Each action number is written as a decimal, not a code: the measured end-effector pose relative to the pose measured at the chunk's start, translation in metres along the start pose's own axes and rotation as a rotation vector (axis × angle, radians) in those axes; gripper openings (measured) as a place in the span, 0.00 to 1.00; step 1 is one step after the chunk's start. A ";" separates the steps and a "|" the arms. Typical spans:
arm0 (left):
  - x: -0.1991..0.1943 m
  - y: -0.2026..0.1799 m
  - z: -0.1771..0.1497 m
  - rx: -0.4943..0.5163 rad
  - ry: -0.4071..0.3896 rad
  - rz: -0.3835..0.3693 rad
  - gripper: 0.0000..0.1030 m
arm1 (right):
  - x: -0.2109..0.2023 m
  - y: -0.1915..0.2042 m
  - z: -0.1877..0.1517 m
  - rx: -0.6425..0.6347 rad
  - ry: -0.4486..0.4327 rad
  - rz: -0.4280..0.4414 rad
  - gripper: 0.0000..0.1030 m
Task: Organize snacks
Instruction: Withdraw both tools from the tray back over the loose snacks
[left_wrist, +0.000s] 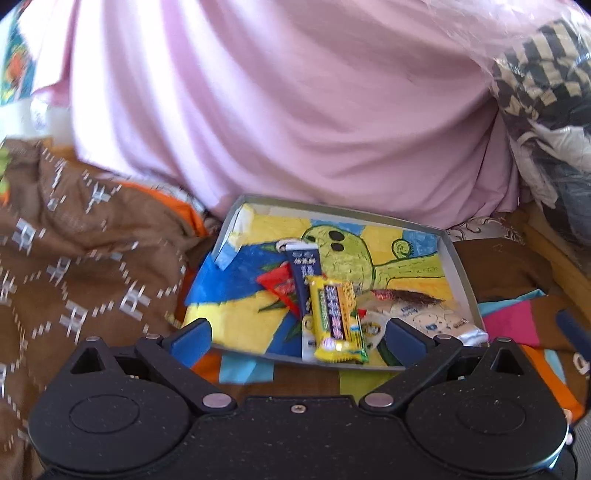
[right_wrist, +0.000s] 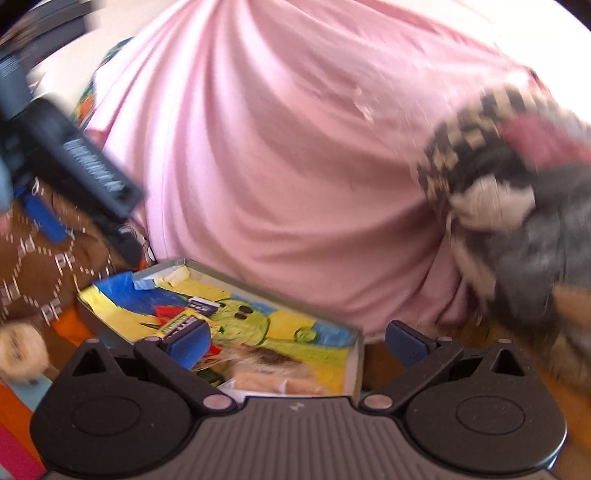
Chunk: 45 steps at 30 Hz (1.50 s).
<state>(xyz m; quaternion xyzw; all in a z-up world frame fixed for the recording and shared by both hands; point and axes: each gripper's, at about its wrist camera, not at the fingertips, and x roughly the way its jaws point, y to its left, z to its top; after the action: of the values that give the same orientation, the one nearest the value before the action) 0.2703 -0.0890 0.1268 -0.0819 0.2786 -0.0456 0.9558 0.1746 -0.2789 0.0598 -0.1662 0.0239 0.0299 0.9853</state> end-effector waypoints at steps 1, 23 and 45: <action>-0.004 0.004 -0.004 -0.019 0.006 0.001 0.97 | -0.001 -0.003 0.000 0.029 0.013 0.004 1.00; -0.058 0.063 -0.103 -0.101 0.033 0.139 0.98 | -0.072 0.015 -0.015 0.094 0.150 0.133 1.00; -0.071 0.070 -0.164 -0.064 0.160 0.128 0.98 | -0.097 0.048 -0.048 0.060 0.441 0.273 1.00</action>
<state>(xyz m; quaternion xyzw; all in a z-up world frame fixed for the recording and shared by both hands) 0.1249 -0.0319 0.0148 -0.0904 0.3599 0.0180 0.9284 0.0733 -0.2544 0.0042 -0.1347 0.2611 0.1251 0.9476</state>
